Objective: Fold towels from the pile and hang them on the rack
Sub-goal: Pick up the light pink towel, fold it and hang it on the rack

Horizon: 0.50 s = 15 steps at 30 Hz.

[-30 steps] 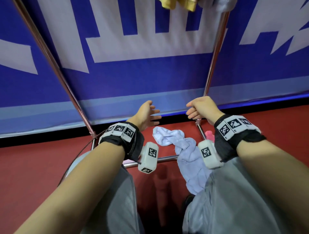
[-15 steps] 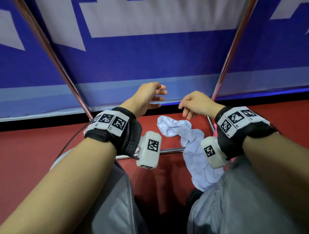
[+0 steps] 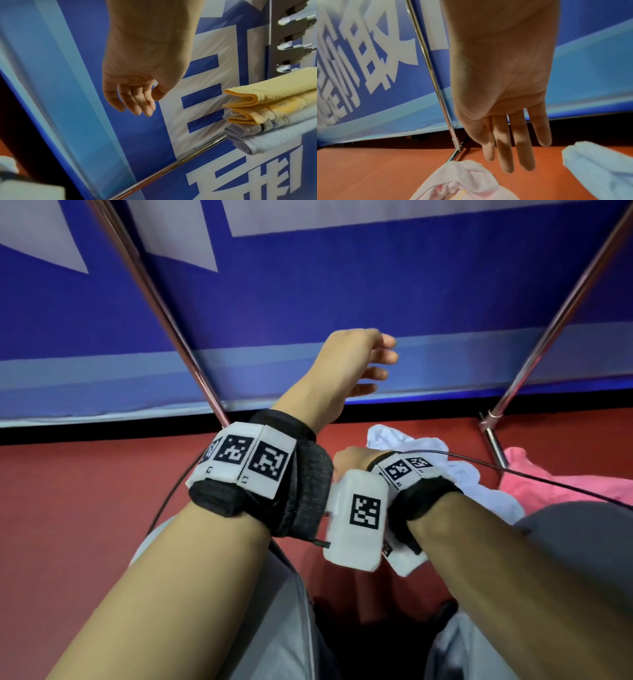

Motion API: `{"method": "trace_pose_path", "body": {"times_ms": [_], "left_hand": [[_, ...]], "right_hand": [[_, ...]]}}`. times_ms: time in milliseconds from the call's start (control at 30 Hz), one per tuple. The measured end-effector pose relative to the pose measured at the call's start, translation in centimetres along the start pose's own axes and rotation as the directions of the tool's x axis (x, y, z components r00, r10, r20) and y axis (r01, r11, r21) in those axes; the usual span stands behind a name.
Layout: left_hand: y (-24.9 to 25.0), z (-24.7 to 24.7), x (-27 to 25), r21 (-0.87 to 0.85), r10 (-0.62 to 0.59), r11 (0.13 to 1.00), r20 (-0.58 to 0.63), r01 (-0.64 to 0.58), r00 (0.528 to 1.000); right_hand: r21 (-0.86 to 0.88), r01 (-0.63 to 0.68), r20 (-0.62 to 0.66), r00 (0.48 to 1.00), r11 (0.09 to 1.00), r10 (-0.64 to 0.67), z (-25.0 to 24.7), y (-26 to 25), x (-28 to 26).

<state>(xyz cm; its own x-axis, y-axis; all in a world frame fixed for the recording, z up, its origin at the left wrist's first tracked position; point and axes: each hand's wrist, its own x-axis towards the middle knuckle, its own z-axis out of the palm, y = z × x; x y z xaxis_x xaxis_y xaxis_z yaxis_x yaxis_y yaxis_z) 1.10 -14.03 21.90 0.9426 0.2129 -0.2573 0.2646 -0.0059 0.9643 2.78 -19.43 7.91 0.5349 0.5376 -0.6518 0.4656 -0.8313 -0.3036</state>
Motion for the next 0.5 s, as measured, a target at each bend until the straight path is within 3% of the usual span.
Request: {"method": "trace_pose_path", "body": {"times_ms": [100, 267, 500], "left_hand": [[0.0, -0.7, 0.3, 0.063, 0.004, 0.998, -0.012, -0.003, 1.000], [-1.6, -3.1, 1.4, 0.152, -0.039, 0.987, -0.084, 0.052, 0.996], [-3.0, -3.8, 3.2, 0.293, -0.026, 0.954, -0.110, 0.057, 0.994]], "right_hand": [[0.013, -0.013, -0.049, 0.999, 1.000, 0.013, 1.1, -0.9, 2.3], [-0.012, -0.037, 0.053, 0.998, 0.999, 0.037, 3.8, 1.3, 6.4], [0.165, -0.069, -0.011, 0.997, 0.984, 0.072, 6.0, 3.6, 9.5]]}}
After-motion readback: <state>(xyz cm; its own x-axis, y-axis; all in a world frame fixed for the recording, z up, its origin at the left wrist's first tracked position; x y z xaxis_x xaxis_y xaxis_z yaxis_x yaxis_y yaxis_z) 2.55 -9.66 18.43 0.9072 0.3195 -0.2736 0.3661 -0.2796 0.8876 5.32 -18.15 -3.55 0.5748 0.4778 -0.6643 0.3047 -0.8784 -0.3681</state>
